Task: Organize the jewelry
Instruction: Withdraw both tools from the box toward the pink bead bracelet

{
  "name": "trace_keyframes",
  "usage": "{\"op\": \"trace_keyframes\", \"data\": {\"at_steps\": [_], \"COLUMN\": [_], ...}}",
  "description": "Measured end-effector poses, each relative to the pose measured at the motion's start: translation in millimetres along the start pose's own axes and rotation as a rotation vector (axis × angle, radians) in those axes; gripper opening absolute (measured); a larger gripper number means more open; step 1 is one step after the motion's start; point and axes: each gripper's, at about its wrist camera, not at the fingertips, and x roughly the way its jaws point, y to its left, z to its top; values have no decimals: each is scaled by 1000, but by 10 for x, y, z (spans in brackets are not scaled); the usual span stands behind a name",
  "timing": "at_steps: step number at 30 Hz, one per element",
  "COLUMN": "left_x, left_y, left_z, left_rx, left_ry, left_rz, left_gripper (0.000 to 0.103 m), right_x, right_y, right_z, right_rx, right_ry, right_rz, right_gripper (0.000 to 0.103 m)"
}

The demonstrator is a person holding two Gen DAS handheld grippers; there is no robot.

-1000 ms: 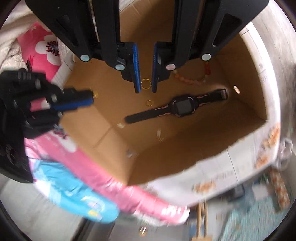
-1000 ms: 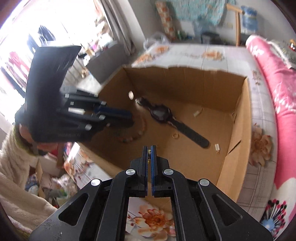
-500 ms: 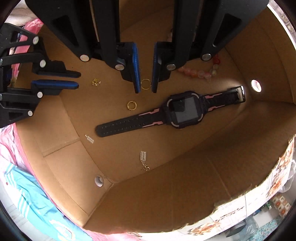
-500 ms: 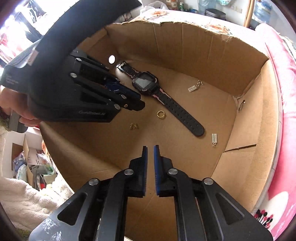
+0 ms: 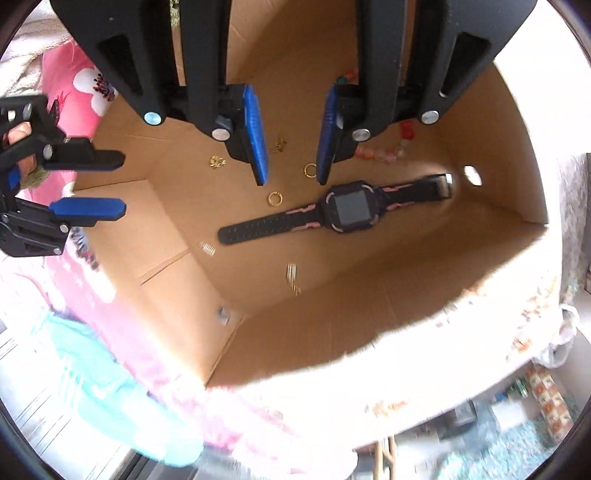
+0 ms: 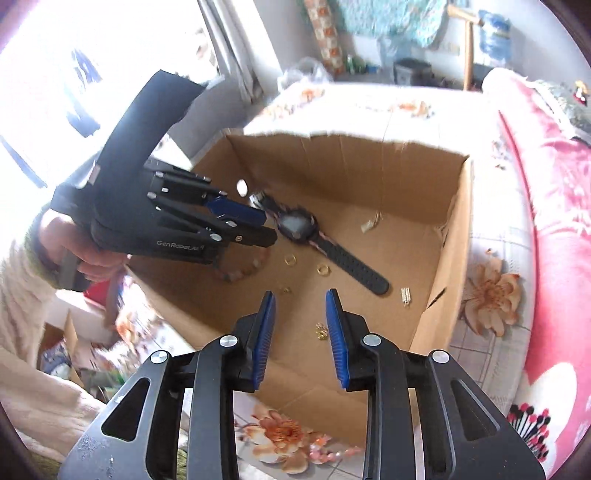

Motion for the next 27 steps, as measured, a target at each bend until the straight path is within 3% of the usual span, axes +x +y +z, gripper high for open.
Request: {"op": "trace_keyframes", "data": {"at_steps": [4, 8, 11, 15, 19, 27], "left_x": [-473, -871, -969, -999, -805, -204], "left_y": [-11, 41, 29, 30, 37, -149], "left_z": [-226, -678, -1039, -1565, -1854, -2230], "left_rx": [-1, -20, -45, -95, -144, -167], "left_ry": [-134, -271, -343, -412, -420, -306], "left_rz": [-25, -33, -34, -10, -7, 128], "left_gripper": [28, 32, 36, 39, 43, 48], "right_x": [-328, -493, -512, -385, -187, 318], "right_y": [97, 220, 309, 490, 550, 621], "right_z": [-154, -450, -711, -1061, -1335, -1631], "right_rx": [18, 50, 73, 99, 180, 274], "right_ry": [-132, -250, -289, -270, -215, -107], "right_rz": [5, 3, -5, -63, 7, -55], "right_gripper": [39, 51, 54, 55, 55, 55]}}
